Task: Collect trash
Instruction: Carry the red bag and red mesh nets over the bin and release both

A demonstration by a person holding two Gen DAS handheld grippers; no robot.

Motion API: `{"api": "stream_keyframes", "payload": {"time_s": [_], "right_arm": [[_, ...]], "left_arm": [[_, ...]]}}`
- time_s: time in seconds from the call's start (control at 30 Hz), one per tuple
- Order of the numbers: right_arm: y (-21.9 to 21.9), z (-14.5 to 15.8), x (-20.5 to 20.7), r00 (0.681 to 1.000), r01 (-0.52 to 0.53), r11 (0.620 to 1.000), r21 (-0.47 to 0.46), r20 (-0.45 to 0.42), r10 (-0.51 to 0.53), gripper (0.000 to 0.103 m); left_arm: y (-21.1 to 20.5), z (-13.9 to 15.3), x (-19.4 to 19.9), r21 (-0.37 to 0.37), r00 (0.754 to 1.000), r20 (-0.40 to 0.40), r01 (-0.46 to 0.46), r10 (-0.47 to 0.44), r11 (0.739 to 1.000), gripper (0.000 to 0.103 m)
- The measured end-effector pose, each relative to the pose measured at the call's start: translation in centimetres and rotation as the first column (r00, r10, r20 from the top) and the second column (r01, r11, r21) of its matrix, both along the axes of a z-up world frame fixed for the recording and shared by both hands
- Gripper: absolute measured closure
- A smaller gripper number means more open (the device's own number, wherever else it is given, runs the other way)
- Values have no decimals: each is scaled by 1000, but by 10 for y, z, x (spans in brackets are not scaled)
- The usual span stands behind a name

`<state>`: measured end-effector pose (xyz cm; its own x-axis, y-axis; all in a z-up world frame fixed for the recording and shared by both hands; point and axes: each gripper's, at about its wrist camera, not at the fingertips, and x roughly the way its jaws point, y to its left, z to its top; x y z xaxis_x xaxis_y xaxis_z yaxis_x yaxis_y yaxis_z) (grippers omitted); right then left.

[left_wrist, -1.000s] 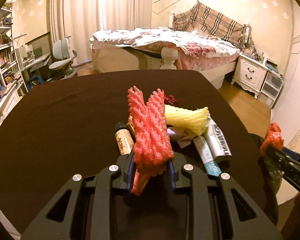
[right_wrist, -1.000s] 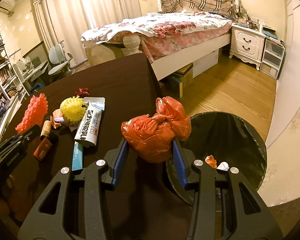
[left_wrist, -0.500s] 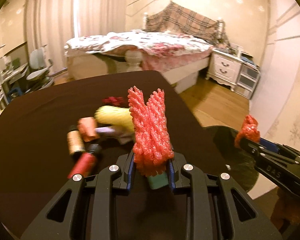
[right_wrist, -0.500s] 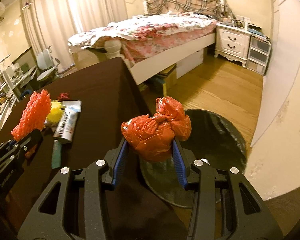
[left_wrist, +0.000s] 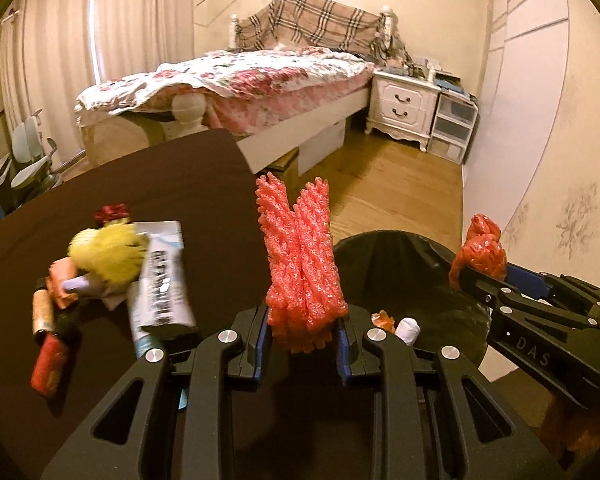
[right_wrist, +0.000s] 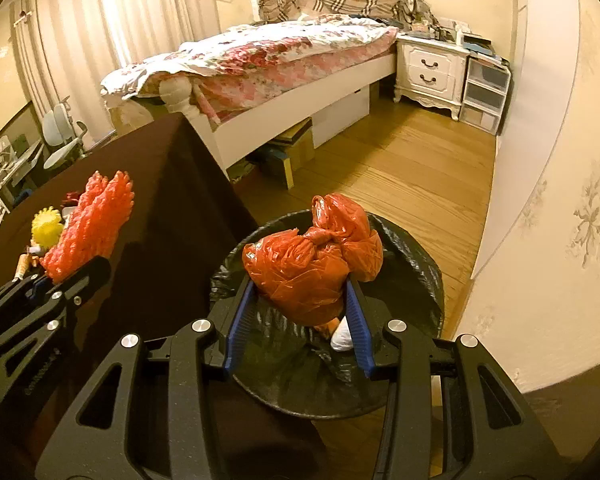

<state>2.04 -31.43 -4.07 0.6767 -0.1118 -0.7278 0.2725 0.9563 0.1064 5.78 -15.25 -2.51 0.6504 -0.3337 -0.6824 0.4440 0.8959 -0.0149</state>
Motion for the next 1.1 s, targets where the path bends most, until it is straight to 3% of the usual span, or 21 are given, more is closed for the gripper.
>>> {"api": "stream_keyframes", "payload": {"time_s": [0.47, 0.53, 0.6, 0.63, 0.77, 1.1], "right_arm": [[-16, -4, 3, 999, 35, 999, -5, 4, -34, 60], [-19, -4, 1, 999, 40, 999, -5, 4, -40, 58], [-21, -5, 1, 999, 53, 999, -4, 5, -53, 46], [-23, -4, 0, 998, 61, 998, -2, 12, -61, 45], [-29, -1, -5, 996, 81, 997, -4, 22, -81, 43], [-26, 3, -8, 996, 87, 996, 2, 27, -87, 42]], "left_arm": [[-35, -4, 14, 39, 999, -14, 33, -32, 999, 75], [-37, -4, 14, 45, 999, -8, 33, -32, 998, 72], [-39, -4, 14, 55, 1000, -5, 31, -31, 998, 63], [-39, -4, 15, 56, 1000, -3, 28, -28, 998, 54], [-35, -1, 15, 31, 1000, 5, 12, -12, 999, 37], [-23, 8, 10, 18, 1000, 19, -15, 14, 1000, 31]]}}
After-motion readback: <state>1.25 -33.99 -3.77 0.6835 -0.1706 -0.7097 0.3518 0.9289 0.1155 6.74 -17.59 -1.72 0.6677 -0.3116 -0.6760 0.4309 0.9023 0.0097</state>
